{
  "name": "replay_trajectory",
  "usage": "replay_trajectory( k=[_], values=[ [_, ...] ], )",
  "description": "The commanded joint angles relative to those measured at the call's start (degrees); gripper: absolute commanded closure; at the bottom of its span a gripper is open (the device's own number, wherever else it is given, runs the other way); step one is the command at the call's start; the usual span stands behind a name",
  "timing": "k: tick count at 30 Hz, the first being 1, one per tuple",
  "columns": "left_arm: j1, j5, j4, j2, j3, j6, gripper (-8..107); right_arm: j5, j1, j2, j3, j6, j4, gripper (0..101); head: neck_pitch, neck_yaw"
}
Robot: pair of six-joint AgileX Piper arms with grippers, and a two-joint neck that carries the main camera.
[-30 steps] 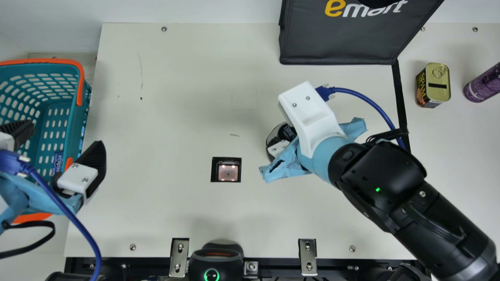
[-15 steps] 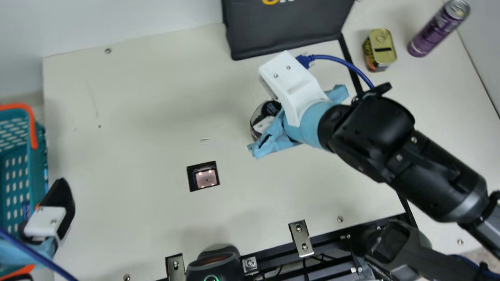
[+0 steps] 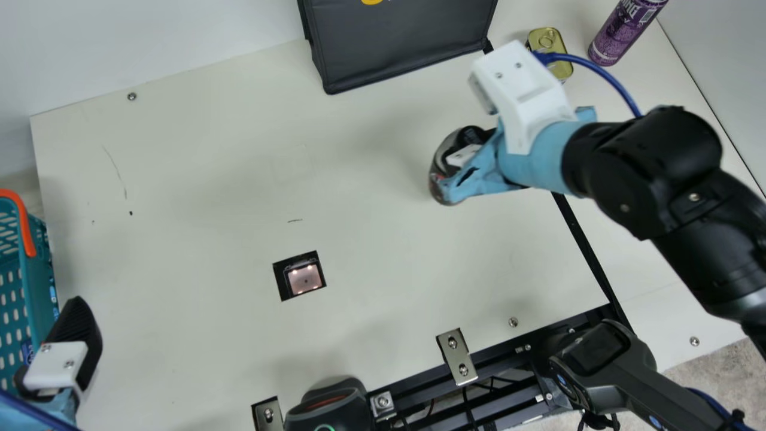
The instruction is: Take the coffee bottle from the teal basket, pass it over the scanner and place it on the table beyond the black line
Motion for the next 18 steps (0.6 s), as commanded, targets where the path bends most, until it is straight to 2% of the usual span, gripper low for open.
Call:
replay_trajectory(
  k=[1,9,18],
  values=[
    [0.00,0.00,0.00,0.00,0.00,0.00,9,0.22,-8.11,-0.58,0.23,-3.74,1.75,101,-1.66,-0.13],
    [0.00,0.00,0.00,0.00,0.00,0.00,9,0.87,-25.20,-0.78,0.08,-15.31,8.39,101,-1.66,-0.13],
    [0.00,0.00,0.00,0.00,0.00,0.00,9,0.52,-42.04,3.74,-1.99,-29.33,15.42,101,-1.66,-0.13]
  ],
)
